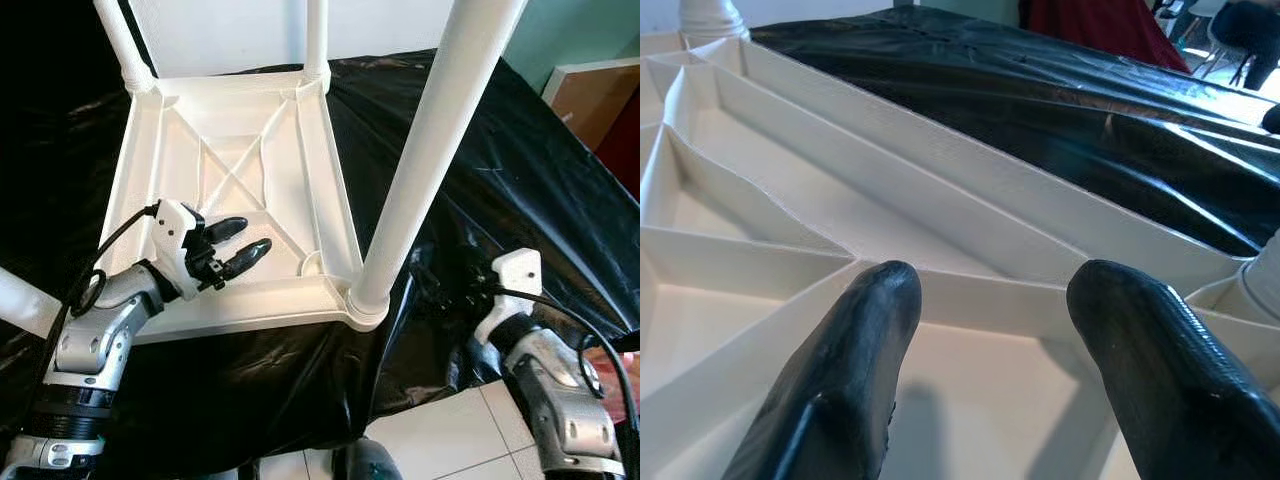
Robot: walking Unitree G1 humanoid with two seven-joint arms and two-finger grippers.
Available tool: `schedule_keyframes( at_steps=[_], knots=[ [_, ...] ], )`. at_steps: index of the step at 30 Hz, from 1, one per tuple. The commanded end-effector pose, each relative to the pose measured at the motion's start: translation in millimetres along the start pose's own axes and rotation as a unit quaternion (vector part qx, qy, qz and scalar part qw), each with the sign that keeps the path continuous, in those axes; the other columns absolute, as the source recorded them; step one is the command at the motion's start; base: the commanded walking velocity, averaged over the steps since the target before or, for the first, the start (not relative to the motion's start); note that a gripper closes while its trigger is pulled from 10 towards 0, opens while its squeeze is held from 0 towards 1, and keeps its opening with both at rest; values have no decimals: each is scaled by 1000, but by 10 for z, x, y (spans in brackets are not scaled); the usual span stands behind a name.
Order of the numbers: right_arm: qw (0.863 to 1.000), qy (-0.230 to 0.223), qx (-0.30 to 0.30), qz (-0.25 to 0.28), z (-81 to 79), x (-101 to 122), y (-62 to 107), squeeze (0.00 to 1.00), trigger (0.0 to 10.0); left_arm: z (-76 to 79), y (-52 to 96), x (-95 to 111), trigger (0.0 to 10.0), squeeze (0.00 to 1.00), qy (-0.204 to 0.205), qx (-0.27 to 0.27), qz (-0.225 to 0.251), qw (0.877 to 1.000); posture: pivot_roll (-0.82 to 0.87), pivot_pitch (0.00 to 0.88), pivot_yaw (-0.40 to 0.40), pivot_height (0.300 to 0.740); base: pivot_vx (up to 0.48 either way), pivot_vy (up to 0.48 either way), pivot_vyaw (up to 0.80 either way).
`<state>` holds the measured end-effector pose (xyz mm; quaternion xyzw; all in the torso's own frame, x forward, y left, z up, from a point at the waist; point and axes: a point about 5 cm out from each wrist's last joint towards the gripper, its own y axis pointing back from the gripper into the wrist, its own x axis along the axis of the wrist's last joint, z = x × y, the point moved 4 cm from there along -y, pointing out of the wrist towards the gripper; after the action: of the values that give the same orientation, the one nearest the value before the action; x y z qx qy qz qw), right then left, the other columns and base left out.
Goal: Building children table
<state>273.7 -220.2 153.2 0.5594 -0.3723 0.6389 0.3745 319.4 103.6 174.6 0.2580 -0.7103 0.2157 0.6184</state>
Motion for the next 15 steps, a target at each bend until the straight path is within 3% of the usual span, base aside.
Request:
schedule_keyframes(
  at_steps=[1, 7, 15],
  knots=[
    [1000, -8, 27, -10, -36, 9, 78, 0, 10000, -5, 34, -36, 10000, 0, 5, 6, -7, 1000, -8, 174, -10, 740, 0, 0, 0],
    [988, -13, 139, -59, -296, 0, 244, 0, 10000, -27, 83, -34, 10000, 0, 2, 11, -11, 1000, -6, 169, -7, 740, 0, 0, 0],
    [979, -16, 194, -65, -472, 64, 188, 0, 10000, -15, 102, -23, 10000, 0, 2, 7, -12, 1000, 3, 168, -13, 740, 0, 0, 0]
  ],
)
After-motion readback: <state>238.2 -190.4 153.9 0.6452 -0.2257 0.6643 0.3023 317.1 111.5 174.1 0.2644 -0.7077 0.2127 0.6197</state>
